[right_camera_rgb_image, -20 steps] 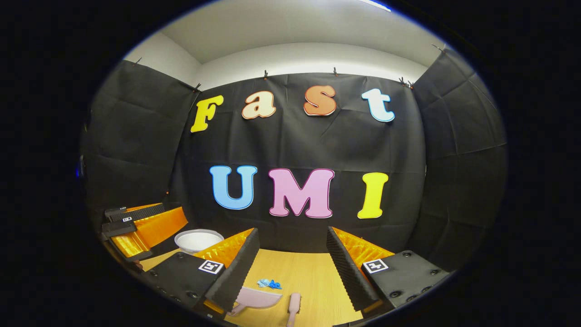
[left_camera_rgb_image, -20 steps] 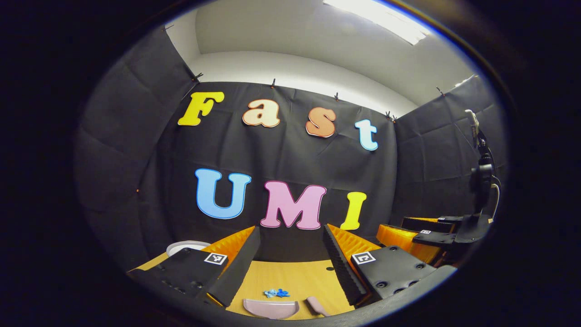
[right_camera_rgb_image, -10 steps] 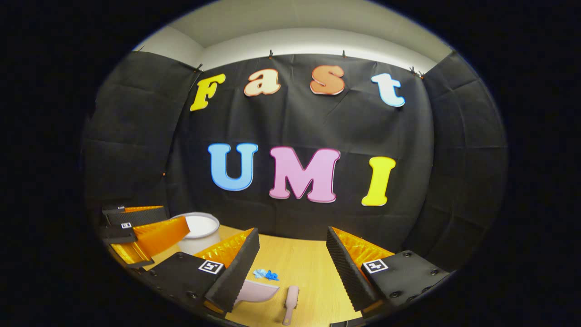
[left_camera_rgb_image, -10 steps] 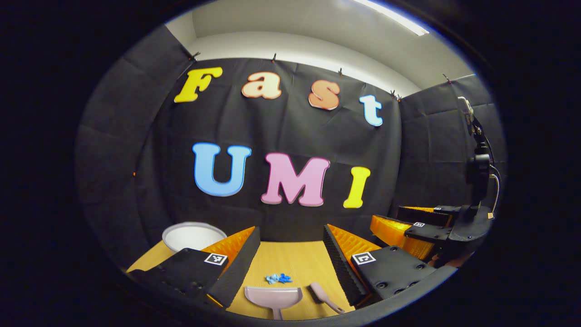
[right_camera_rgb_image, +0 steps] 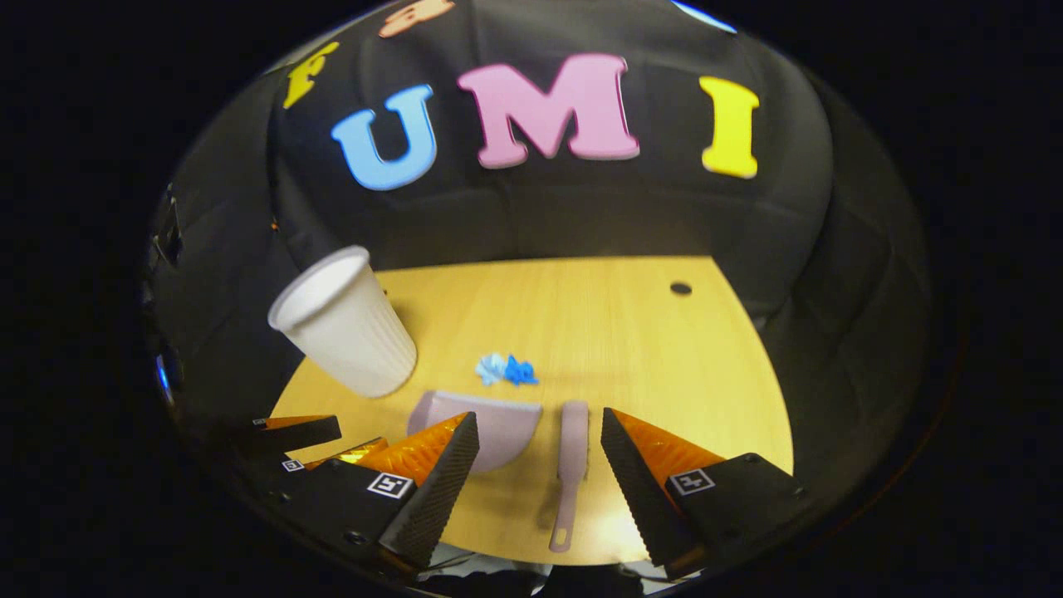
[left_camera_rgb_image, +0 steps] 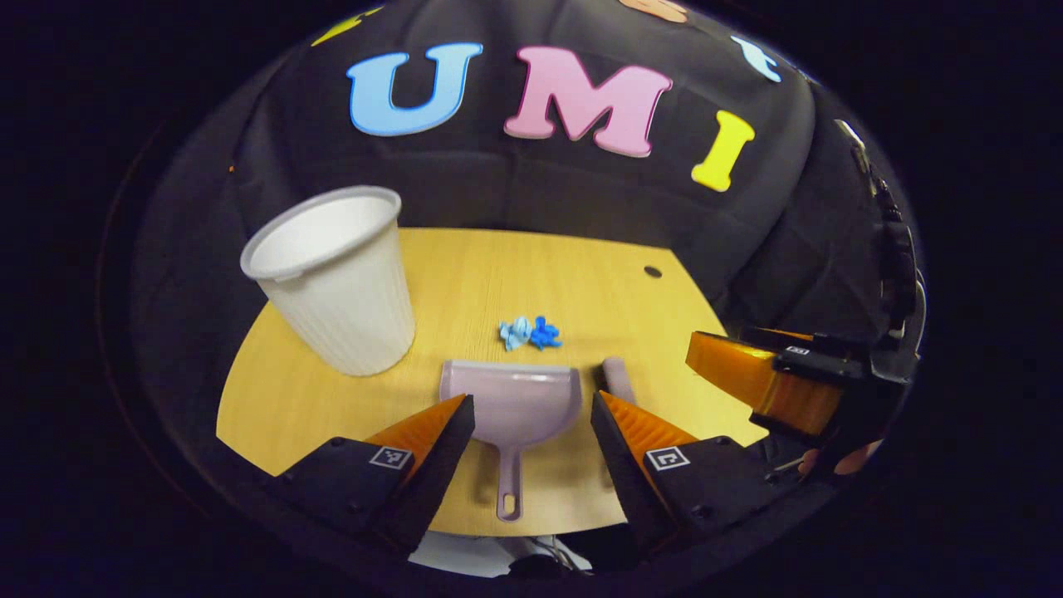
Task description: Pick up the small broom and dustpan from the desktop, sweep the trash into the dustpan with the broom, and then empty the trash into the garbage bin.
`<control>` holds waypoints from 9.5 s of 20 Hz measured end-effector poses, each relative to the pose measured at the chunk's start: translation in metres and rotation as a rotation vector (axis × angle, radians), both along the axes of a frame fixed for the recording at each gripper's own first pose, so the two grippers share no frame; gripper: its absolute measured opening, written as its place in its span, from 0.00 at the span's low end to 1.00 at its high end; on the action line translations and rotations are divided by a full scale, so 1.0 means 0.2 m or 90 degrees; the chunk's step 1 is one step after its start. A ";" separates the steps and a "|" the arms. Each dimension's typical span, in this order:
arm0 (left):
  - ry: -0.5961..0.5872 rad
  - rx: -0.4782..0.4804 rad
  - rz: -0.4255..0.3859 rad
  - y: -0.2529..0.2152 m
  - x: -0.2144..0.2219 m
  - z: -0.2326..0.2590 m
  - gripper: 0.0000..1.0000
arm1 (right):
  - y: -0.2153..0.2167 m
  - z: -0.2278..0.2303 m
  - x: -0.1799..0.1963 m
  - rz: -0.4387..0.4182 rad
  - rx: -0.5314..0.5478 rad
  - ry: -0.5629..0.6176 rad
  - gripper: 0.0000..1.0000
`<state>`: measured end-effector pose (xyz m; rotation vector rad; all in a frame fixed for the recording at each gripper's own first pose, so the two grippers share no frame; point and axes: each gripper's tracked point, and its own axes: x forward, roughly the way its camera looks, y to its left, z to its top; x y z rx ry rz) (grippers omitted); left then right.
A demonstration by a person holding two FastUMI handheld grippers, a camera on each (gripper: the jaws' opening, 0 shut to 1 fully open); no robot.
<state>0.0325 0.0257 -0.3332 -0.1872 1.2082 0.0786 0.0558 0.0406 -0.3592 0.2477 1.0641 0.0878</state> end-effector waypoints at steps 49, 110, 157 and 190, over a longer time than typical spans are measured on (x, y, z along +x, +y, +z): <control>0.441 0.047 -0.213 0.37 0.23 -0.12 0.26 | -0.13 -0.65 1.14 0.390 -0.223 0.264 0.22; 0.361 1.048 -0.698 1.18 0.30 0.88 0.25 | -1.28 -0.67 0.24 0.119 0.264 -0.105 0.22; 0.362 0.050 -0.019 -0.47 -0.24 -1.13 0.26 | -0.87 -2.12 0.00 0.022 -0.058 0.468 0.23; 0.244 0.121 -0.178 -0.45 -0.24 -0.69 0.84 | -0.88 -1.64 0.00 -0.014 0.064 0.375 0.98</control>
